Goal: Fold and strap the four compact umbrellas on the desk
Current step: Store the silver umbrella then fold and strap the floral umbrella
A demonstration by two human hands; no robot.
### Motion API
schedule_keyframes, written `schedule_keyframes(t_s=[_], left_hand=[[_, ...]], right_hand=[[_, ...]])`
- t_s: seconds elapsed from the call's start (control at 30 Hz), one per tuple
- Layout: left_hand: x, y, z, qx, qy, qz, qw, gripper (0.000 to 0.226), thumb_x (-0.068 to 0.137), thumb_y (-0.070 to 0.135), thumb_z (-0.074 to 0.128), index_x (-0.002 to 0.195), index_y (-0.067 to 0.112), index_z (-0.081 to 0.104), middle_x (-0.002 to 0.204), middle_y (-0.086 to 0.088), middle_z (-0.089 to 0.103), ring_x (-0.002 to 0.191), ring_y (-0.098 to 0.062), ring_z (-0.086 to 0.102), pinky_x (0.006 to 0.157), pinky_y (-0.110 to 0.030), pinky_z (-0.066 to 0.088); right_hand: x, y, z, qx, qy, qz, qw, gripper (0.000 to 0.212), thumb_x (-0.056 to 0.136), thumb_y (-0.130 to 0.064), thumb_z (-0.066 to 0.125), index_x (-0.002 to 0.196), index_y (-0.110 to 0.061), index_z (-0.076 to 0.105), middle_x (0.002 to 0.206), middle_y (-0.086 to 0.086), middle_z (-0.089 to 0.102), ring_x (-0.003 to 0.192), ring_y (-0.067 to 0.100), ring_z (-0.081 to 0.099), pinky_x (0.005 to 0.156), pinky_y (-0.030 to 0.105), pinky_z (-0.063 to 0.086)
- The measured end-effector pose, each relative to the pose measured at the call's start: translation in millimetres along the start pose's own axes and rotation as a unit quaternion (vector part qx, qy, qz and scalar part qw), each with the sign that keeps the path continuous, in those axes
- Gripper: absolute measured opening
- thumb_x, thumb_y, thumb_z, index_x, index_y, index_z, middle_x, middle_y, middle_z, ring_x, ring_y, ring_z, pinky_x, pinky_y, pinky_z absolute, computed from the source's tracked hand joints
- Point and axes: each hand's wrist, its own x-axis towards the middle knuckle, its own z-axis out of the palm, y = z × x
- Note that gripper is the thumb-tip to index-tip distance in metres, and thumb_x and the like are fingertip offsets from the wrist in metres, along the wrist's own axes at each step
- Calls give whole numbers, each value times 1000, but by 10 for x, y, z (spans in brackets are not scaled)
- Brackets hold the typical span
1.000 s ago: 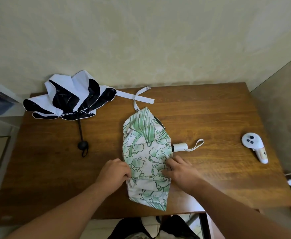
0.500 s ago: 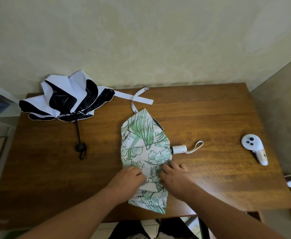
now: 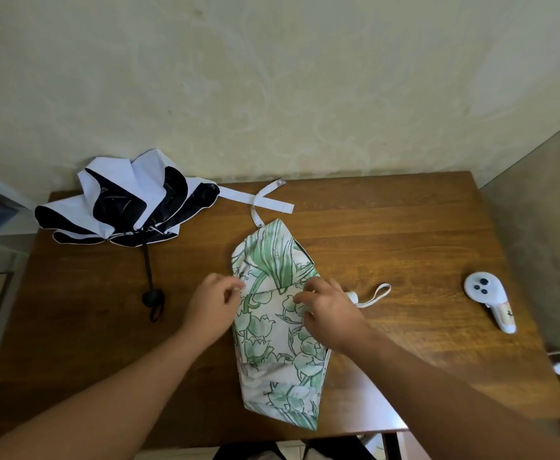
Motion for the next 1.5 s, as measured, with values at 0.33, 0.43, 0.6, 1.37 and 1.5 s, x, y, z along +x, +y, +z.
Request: schedule_keyframes(t_s=[0.33, 0.43, 0.6, 1.37, 1.5], left_hand=[[756, 272, -88, -415, -45, -333, 845, 74, 92, 30, 79, 156, 30, 41, 142, -7, 60, 120, -25, 62, 91, -36, 53], [696, 425, -105, -397, -53, -302, 865, 24, 97, 30, 74, 120, 26, 70, 105, -2, 77, 88, -17, 72, 62, -27, 51], [538, 443, -126, -319, -20, -160, 934, 17, 99, 20, 70, 115, 24, 74, 108, 1, 76, 94, -18, 74, 71, -32, 59], [-496, 196, 90, -108, 11, 3, 994, 22, 93, 30, 77, 111, 44, 77, 105, 14, 54, 93, -3, 54, 76, -17, 42], [-543, 144, 129, -106, -12, 9, 994, 33, 95, 14, 74, 105, 46, 78, 102, 14, 58, 92, -8, 58, 77, -24, 49]], right_hand=[[-155, 91, 175, 37, -31, 46, 998, 50, 92, -18, 59, 141, -23, 60, 142, 0, 48, 132, 24, 41, 111, 43, 43], [-151, 139, 167, 64, -19, 60, 996, 50, 90, -18, 61, 140, -20, 62, 138, 1, 51, 127, 24, 47, 109, 40, 46], [-104, 149, 0, 92, 33, 86, 991, 43, 92, -15, 63, 135, -21, 67, 128, -1, 57, 120, 25, 50, 106, 38, 45], [-63, -45, -314, 277, 39, 254, 926, 46, 79, -69, 77, 92, -26, 66, 100, -1, 68, 91, 18, 67, 72, 35, 56], [-157, -32, -188, 374, -6, 229, 899, 60, 75, -67, 81, 115, -22, 75, 119, -4, 73, 113, 19, 67, 103, 47, 54]])
